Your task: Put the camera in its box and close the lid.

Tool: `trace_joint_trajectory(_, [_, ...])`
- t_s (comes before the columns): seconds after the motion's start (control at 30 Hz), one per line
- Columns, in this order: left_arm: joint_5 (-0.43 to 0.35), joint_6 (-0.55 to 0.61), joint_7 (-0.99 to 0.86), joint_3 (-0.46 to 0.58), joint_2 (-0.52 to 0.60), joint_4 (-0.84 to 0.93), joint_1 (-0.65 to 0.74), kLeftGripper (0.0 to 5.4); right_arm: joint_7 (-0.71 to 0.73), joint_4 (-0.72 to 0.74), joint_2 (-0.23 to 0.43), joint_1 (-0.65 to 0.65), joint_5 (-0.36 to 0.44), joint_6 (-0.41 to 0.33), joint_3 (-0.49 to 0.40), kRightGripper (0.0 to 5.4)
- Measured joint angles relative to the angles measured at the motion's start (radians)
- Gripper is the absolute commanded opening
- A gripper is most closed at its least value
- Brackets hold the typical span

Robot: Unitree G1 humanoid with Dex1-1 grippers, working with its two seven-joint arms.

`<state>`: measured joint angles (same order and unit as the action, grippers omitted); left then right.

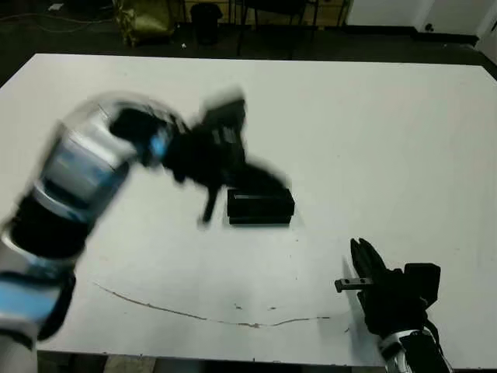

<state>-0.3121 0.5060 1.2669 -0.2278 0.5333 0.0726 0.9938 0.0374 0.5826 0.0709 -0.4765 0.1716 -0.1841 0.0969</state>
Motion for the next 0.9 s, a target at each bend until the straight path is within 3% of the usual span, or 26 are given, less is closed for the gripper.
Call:
trace_joint_trajectory(0.13, [0.147, -0.175, 0.109, -0.098, 0.022, -0.286, 0.18, 2.56, 0.0, 0.021, -0.001, 0.0, 0.001, -0.004, 0.004, 0.0])
trace_joint_trajectory(0.3, [0.297, -0.382, 0.3, -0.255, -0.037, -0.67, 0.362, 3.77, 0.008, 0.031, -0.001, 0.0, 0.004, 0.006, 0.015, 0.0])
trace_joint_trajectory(0.53, [0.351, -0.551, 0.339, -0.437, -0.155, -1.003, 0.448, 5.38, 0.032, -0.008, -0.003, -0.002, 0.013, 0.06, 0.02, 0.0])
trace_joint_trajectory(0.73, [0.343, -0.557, 0.342, -0.542, -0.224, -1.167, 0.461, 5.38, 0.032, -0.052, -0.004, -0.003, -0.001, 0.081, 0.02, 0.0])
trace_joint_trajectory(0.9, [0.29, -0.58, 0.342, -0.571, -0.254, -1.225, 0.458, 5.38, 0.048, -0.106, -0.007, -0.003, 0.013, 0.128, 0.015, 0.0])
